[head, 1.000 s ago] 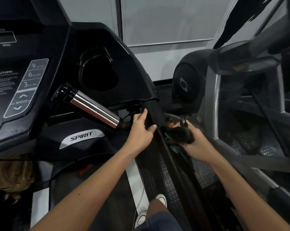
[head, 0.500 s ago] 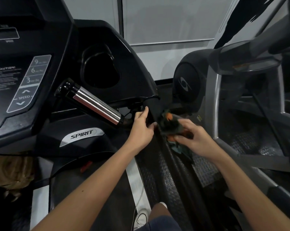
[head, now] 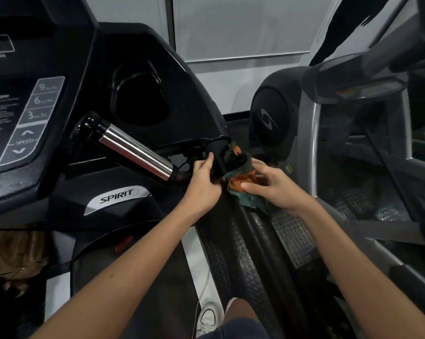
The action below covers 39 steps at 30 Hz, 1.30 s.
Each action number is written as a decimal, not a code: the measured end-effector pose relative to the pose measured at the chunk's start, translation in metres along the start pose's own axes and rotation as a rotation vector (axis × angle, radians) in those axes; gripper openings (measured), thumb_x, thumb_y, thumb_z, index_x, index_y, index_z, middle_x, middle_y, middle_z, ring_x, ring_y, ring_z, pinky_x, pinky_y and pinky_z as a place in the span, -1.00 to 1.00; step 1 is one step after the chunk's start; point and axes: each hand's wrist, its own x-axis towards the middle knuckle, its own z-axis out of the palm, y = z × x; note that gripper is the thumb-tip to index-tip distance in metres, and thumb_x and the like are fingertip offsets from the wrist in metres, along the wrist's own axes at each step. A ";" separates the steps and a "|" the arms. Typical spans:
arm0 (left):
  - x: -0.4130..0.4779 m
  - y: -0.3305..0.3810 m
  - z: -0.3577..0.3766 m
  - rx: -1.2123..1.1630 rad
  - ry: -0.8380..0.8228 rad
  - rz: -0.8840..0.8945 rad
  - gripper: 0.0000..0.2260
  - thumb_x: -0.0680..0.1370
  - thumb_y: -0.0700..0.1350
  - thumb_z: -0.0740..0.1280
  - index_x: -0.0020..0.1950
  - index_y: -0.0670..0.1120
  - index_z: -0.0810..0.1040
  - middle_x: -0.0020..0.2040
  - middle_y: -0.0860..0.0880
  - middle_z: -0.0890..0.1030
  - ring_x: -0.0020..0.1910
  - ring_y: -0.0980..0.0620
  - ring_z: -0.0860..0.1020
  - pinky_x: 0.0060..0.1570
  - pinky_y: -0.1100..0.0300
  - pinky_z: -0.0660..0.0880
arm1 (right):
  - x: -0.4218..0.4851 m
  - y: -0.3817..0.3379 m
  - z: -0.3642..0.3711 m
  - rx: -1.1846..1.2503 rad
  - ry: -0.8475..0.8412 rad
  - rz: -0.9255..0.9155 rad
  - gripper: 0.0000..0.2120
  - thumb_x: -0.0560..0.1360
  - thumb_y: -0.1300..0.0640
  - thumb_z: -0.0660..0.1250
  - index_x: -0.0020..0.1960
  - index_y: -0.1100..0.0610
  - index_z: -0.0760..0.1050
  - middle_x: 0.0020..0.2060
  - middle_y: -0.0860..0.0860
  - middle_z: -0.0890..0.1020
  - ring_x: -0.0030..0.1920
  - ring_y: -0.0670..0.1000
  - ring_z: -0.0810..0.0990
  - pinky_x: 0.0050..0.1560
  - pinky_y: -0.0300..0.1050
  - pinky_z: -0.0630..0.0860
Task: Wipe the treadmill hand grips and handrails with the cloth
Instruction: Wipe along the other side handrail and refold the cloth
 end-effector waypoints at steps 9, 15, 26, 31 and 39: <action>-0.001 0.000 0.005 -0.017 0.030 0.004 -0.42 0.57 -0.26 0.24 0.53 -0.11 0.05 0.20 0.10 0.23 0.23 0.13 0.33 0.24 0.48 0.28 | -0.032 0.000 0.002 -0.168 0.067 -0.076 -0.67 0.40 0.37 0.40 0.16 0.26 0.55 0.20 0.05 0.51 0.24 -0.12 0.47 0.30 -0.29 0.35; -0.003 0.003 0.004 -0.020 0.030 0.010 -0.42 0.57 -0.27 0.25 0.52 -0.13 0.05 0.21 0.08 0.24 0.24 0.21 0.27 0.11 0.62 0.19 | 0.031 -0.005 0.003 0.223 0.082 0.135 -0.71 0.48 0.30 0.32 0.19 0.16 0.46 0.08 0.04 0.58 0.03 -0.12 0.57 0.00 -0.41 0.50; -0.005 0.005 0.006 -0.081 0.043 -0.026 -0.42 0.57 -0.24 0.26 0.53 -0.08 0.07 0.23 0.12 0.24 0.31 0.01 0.37 0.33 0.00 0.37 | -0.013 0.016 0.003 0.399 0.159 0.187 -0.77 0.47 0.39 0.25 0.07 0.19 0.53 -0.02 0.07 0.63 -0.10 -0.18 0.64 -0.07 -0.37 0.53; -0.006 0.005 0.004 -0.080 0.038 -0.008 -0.41 0.54 -0.35 0.24 0.52 -0.13 0.10 0.23 0.07 0.27 0.25 0.17 0.33 0.34 0.27 0.26 | -0.002 -0.002 0.009 -0.039 0.129 -0.021 -0.72 0.47 0.28 0.34 0.17 0.14 0.52 0.17 0.00 0.49 0.13 -0.15 0.50 0.19 -0.39 0.39; -0.004 0.003 0.007 -0.030 0.087 0.028 -0.66 0.50 -0.38 0.23 0.27 -0.20 0.41 0.18 -0.05 0.35 0.13 -0.05 0.44 0.23 -0.04 0.43 | 0.049 -0.021 0.021 -0.538 0.097 -0.154 -0.63 0.44 0.05 0.29 0.23 0.06 0.47 0.24 -0.04 0.34 0.21 0.06 0.42 0.25 -0.06 0.37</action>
